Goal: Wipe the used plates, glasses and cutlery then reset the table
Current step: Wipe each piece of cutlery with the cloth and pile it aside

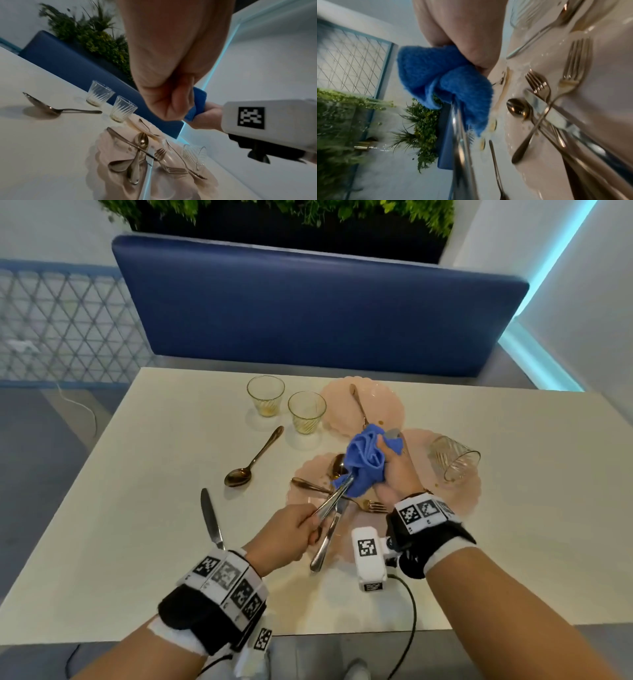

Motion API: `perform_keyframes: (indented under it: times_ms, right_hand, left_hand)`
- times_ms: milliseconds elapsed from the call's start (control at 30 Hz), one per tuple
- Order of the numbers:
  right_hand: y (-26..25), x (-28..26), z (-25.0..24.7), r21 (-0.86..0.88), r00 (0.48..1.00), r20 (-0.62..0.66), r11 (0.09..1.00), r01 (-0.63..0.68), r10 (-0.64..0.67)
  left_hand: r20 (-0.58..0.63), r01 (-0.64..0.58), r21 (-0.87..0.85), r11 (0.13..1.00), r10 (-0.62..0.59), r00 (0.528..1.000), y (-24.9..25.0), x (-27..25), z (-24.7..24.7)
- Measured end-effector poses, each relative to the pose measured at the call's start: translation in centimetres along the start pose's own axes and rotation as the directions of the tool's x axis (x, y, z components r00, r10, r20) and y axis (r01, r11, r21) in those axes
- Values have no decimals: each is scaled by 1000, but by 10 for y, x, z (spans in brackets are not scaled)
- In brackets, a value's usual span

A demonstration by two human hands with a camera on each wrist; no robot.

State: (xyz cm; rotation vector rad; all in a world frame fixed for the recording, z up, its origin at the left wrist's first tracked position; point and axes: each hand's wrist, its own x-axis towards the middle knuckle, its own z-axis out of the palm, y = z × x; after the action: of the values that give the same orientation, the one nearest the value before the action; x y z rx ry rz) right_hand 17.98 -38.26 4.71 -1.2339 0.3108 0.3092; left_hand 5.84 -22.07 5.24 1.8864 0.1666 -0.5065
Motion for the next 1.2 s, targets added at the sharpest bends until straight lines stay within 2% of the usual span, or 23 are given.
perform_keyframes:
  times_ms: [133,267,367,433,533,600,700,767,833,867,933,1000,1067,1200]
  right_hand:
    - [21,-29,28,79,989,142,995,-55,43]
    - [37,-48,41,3,976,206,998,-67,65]
    - [31,-52,40,-116,975,223,993,20,7]
    - [25,-54,33,-194,964,266,979,62,-8]
    - [26,-61,35,-293,931,363,953,79,35]
    - [33,-68,42,-349,905,421,932,99,62]
    - [46,-73,46,-360,888,442,932,45,128]
    - [52,-74,39,-434,860,461,901,2,220]
    - [56,-76,26,-585,813,475,811,5,338]
    - [56,-76,18,-640,806,470,768,30,360]
    - [53,-71,6,-647,842,428,762,33,327]
    - [44,-61,-3,-558,898,352,829,-25,264]
    - [31,-55,-3,-452,918,317,889,-76,240]
    - [22,-53,6,-423,901,363,904,-66,236]
  left_hand:
    - [-111,-19,-75,997,10,994,2,5,3]
    - [-216,-48,-171,984,10,976,6,10,-4]
    - [-118,-12,-209,978,-13,993,13,7,-16]
    - [-94,5,-196,981,-24,995,17,9,-35]
    - [-85,-30,-433,901,-7,996,29,16,-52]
    - [-73,-35,-525,850,-3,997,33,20,-45]
    - [-160,-17,-629,777,-108,981,25,24,-33]
    - [-211,5,-700,714,-214,954,13,25,-38]
    - [-287,-24,-780,625,-324,901,-4,21,-56]
    - [-353,-62,-783,619,-360,864,-15,20,-67]
    - [-472,-79,-691,718,-367,802,-35,12,-87]
    - [-521,8,-552,834,-352,778,-57,4,-94]
    - [-520,113,-485,867,-389,760,-78,-6,-87]
    - [-585,212,-381,900,-412,698,-102,-18,-57]
